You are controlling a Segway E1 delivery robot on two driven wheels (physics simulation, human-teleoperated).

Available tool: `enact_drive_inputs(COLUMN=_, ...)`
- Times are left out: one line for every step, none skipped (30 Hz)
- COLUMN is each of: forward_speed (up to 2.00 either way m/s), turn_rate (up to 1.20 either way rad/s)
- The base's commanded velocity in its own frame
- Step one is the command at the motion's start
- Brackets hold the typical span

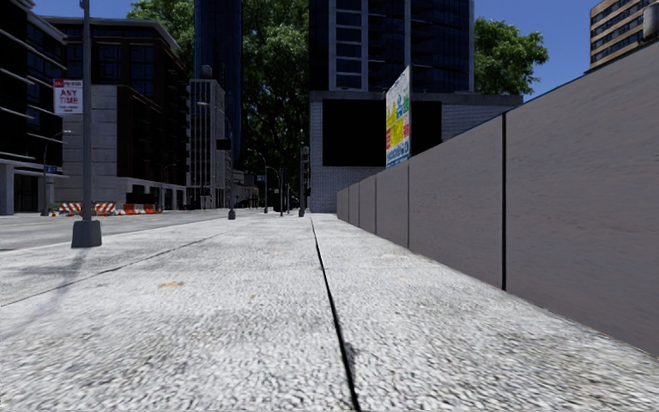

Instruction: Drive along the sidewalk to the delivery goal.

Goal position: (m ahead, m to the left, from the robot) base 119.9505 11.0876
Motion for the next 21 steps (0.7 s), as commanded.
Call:
enact_drive_inputs(forward_speed=2.00, turn_rate=0.00)
enact_drive_inputs(forward_speed=2.00, turn_rate=0.00)
enact_drive_inputs(forward_speed=2.00, turn_rate=0.00)
enact_drive_inputs(forward_speed=2.00, turn_rate=0.00)
enact_drive_inputs(forward_speed=2.00, turn_rate=0.00)
enact_drive_inputs(forward_speed=2.00, turn_rate=0.00)
enact_drive_inputs(forward_speed=2.00, turn_rate=0.01)
enact_drive_inputs(forward_speed=2.00, turn_rate=1.20)
enact_drive_inputs(forward_speed=2.00, turn_rate=1.20)
enact_drive_inputs(forward_speed=2.00, turn_rate=1.20)
enact_drive_inputs(forward_speed=2.00, turn_rate=1.20)
enact_drive_inputs(forward_speed=2.00, turn_rate=0.00)
enact_drive_inputs(forward_speed=2.00, turn_rate=0.00)
enact_drive_inputs(forward_speed=2.00, turn_rate=0.00)
enact_drive_inputs(forward_speed=2.00, turn_rate=0.00)
enact_drive_inputs(forward_speed=2.00, turn_rate=0.00)
enact_drive_inputs(forward_speed=2.00, turn_rate=0.00)
enact_drive_inputs(forward_speed=2.00, turn_rate=0.00)
enact_drive_inputs(forward_speed=2.00, turn_rate=0.00)
enact_drive_inputs(forward_speed=2.00, turn_rate=0.00)
enact_drive_inputs(forward_speed=2.00, turn_rate=0.00)
